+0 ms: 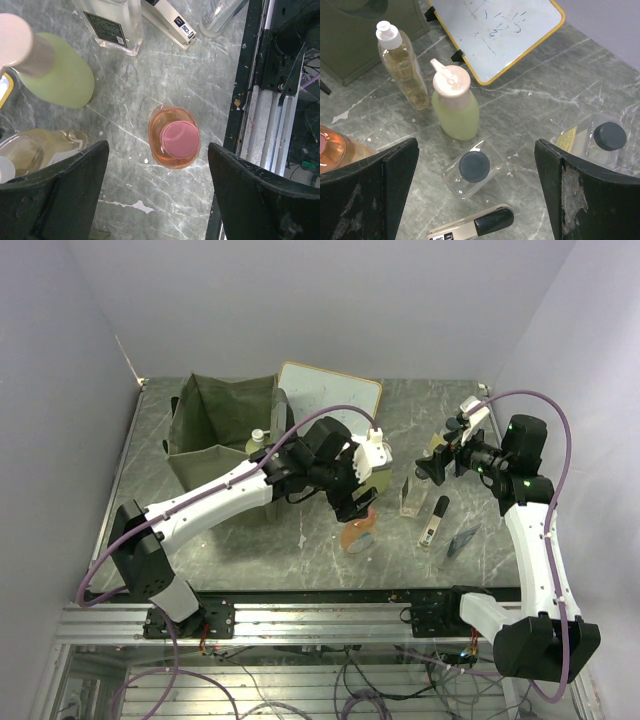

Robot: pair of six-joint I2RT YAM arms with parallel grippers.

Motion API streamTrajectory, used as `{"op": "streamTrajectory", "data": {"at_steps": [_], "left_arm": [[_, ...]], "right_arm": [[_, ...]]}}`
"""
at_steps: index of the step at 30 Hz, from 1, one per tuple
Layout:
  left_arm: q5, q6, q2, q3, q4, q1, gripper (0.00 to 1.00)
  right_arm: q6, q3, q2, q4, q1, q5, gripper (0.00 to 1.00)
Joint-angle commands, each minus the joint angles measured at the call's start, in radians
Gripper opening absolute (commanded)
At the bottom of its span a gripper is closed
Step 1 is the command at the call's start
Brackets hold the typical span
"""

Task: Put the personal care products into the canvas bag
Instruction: Adjust the care product at the center of the board.

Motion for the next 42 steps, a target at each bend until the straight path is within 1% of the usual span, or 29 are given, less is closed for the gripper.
{"op": "streamTrajectory", "data": {"at_steps": [1,8,11,17,23,26,30,34,38,42], "left_arm": [[-0.017,-0.033,0.000,0.001,0.068,-0.019,0.91],[-0.087,0.016,-0.026,0.046,0.038,-0.021,0.92],[-0.124,0.041,-0.044,0.080,0.022,-0.004,0.92],[-0.131,0.073,-0.057,0.134,0.020,0.093,0.92],[-0.079,0.164,-0.013,0.181,-0.008,0.188,0.93],[-0.060,0.233,0.031,0.217,-0.042,0.233,0.94],[-0.008,0.330,0.112,0.291,-0.129,0.269,0.95],[0.025,0.451,0.191,0.356,-0.233,0.275,0.94],[0.037,0.511,0.243,0.381,-0.256,0.275,0.94],[0.045,0.574,0.326,0.449,-0.340,0.275,0.95]], "right_arm": [[-0.002,-0.020,0.002,0.026,-0.007,-0.019,1.00],[-0.006,-0.035,-0.002,0.025,-0.008,-0.017,1.00],[-0.010,-0.031,-0.004,0.020,-0.008,-0.023,1.00],[-0.011,-0.027,0.003,0.014,-0.007,-0.028,1.00],[-0.016,-0.024,0.002,0.007,-0.008,-0.031,1.00],[-0.018,-0.023,-0.002,0.005,-0.006,-0.042,1.00],[-0.022,-0.026,0.002,0.006,-0.005,-0.033,1.00],[-0.026,-0.028,-0.001,0.006,-0.006,-0.028,1.00],[-0.027,-0.028,0.002,0.005,-0.006,-0.036,1.00],[-0.028,-0.028,0.000,0.003,-0.005,-0.032,1.00]]}}
